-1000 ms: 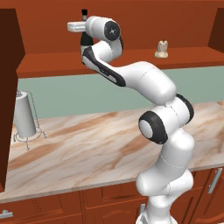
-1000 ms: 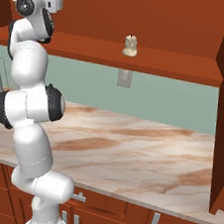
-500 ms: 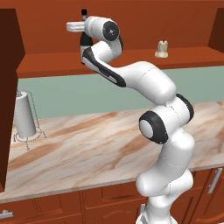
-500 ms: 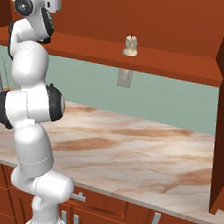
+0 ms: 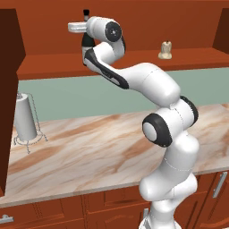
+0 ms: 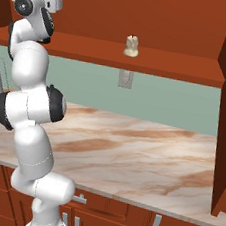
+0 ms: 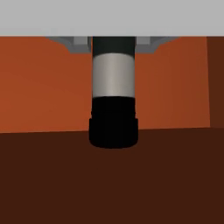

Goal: Get the candle and the wine from the cabinet and move them to the dining counter.

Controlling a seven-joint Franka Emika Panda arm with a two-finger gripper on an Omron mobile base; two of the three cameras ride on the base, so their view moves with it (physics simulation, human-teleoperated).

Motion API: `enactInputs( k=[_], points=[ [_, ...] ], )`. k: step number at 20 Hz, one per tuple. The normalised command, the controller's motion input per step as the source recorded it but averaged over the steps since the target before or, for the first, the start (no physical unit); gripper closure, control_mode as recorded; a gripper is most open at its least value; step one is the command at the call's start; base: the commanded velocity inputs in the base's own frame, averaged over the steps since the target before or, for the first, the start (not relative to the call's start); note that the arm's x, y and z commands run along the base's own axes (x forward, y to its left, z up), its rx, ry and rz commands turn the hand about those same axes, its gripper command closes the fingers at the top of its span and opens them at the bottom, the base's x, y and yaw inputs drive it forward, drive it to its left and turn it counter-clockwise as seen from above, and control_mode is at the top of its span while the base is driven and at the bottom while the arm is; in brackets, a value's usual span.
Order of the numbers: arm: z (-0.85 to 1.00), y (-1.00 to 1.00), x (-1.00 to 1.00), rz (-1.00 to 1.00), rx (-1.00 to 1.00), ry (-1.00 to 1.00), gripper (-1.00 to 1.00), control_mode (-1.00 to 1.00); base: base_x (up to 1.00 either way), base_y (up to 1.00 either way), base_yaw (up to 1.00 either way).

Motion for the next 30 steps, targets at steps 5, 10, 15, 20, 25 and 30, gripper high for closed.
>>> enactInputs(
  k=[5,10,15,20,25,30],
  points=[
    [0.0,0.0,0.0,0.0,0.0,0.0,1.0,-1.0,0.0,0.0,0.0],
    [0.0,0.0,0.0,0.0,0.0,0.0,1.0,-1.0,0.0,0.0,0.0],
    [0.0,0.0,0.0,0.0,0.0,0.0,1.0,-1.0,0.0,0.0,0.0],
    [-0.01,-0.14,-0.04,0.0,0.0,0.0,1.0,-1.0,0.0,0.0,0.0],
    [-0.05,-0.34,-0.08,0.0,0.03,0.0,1.0,-1.0,0.0,0.0,0.0],
    [-0.03,-0.32,-0.02,0.0,0.02,0.0,1.0,-1.0,0.0,0.0,0.0]
  ],
)
